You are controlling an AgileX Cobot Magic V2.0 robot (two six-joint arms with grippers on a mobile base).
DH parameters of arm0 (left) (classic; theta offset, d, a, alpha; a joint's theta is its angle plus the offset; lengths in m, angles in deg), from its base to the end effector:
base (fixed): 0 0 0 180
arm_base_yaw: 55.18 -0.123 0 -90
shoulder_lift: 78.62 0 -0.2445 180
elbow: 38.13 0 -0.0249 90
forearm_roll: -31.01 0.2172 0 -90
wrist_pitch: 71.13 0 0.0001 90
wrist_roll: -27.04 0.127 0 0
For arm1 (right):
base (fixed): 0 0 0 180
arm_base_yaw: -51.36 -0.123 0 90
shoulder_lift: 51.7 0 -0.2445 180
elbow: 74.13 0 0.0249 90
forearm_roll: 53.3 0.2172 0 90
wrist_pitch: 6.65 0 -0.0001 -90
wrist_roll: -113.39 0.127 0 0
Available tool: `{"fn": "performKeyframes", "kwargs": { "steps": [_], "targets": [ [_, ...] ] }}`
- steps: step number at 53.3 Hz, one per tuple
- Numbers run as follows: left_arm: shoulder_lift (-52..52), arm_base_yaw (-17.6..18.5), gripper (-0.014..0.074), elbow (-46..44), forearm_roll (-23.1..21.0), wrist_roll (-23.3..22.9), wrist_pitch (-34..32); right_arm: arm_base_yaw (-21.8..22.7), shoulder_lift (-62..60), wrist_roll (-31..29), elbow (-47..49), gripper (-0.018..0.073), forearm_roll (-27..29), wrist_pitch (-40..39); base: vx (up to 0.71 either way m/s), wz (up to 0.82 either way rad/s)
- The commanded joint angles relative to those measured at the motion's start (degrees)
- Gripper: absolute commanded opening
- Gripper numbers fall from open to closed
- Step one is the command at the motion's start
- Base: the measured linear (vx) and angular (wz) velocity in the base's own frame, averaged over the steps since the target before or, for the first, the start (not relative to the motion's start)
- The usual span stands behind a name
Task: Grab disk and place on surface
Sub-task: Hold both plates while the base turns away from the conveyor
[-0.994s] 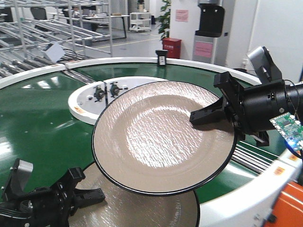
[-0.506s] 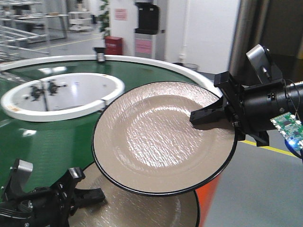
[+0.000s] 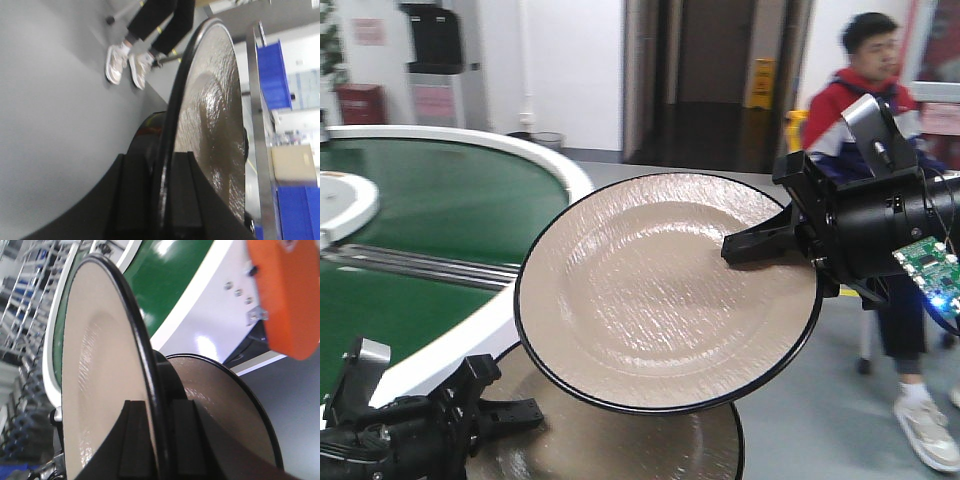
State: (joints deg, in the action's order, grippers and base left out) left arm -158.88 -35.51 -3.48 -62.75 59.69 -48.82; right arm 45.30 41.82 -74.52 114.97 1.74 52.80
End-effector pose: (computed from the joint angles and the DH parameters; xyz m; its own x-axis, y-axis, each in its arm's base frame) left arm 0.2418 -0.1376 0.2485 -0.7398 -0.5986 -0.3073 -0.0222 0.4782 -0.8780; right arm 0.2879 0.1207 0.3568 -0.8406 0.2464 -0.4823 -0.2579 0.6010 0.7565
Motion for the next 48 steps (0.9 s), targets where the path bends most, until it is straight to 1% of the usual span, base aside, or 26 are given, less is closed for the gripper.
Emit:
{"fn": "performKeyframes", "kwargs": {
  "steps": [1,21,48],
  "targets": [
    [1.9,0.4,0.0001,-2.1,-3.9,-0.8,2.5,0.1,-2.3,0.4,2.4,-0.0008,6.5,-3.0,-0.01,-0.65],
    [1.9,0.4,0.0001,-2.1,-3.9,-0.8,2.5,0.1,-2.3,0.4,2.4,-0.0008,6.5,-3.0,0.06,-0.56],
    [1.9,0.4,0.0001,-2.1,-3.9,-0.8,2.5,0.1,-2.3,0.4,2.4,-0.0008,6.5,-3.0,0.18,-0.46]
  ]
}}
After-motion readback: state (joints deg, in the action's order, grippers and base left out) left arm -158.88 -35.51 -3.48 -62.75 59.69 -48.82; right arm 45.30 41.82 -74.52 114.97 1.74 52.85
